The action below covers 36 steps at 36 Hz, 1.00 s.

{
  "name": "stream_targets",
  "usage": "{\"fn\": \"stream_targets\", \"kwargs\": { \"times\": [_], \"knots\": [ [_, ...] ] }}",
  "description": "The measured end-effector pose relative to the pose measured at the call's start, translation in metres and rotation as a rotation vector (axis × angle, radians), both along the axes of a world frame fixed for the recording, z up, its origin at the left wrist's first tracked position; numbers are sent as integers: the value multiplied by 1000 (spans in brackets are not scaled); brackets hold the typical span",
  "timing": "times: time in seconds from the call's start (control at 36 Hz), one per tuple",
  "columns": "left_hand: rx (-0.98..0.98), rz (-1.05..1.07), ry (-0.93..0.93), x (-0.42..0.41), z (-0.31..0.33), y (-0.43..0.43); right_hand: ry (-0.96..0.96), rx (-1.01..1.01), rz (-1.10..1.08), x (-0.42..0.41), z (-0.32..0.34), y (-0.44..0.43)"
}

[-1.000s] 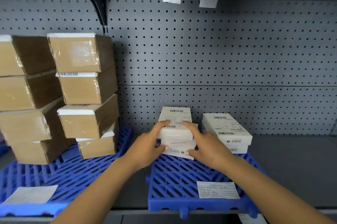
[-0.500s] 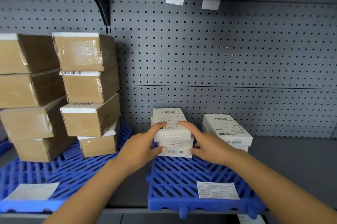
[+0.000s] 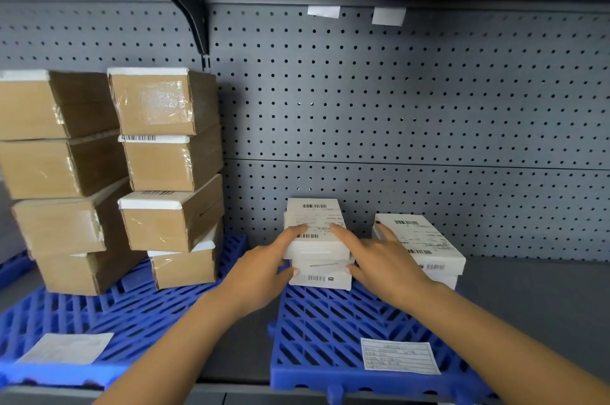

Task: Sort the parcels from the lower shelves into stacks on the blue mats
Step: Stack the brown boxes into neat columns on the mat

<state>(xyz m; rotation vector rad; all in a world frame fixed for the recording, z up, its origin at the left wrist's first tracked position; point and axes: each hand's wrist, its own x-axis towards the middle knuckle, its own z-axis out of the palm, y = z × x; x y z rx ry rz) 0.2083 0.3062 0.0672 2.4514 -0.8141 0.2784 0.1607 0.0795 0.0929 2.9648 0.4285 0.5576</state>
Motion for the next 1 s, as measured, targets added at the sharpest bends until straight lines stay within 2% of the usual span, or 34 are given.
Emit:
{"fn": "stream_targets", "kwargs": {
  "times": [0.28,0.44,0.69,0.83,1.0],
  "knots": [
    [-87,2,130,4,1,-7,40,-2,-25,-5,3,2],
    [-82,31,104,4,0,-11,85,125,23,-1,2,-5],
    [-160,35,252,6,-3,-11,108,168,38,-3,4,-5],
    [-139,5,243,8,-1,-11,70,130,38,0,3,-1],
    [-108,12,233,9,-1,-8,112,142,14,1,7,3]
  ]
}}
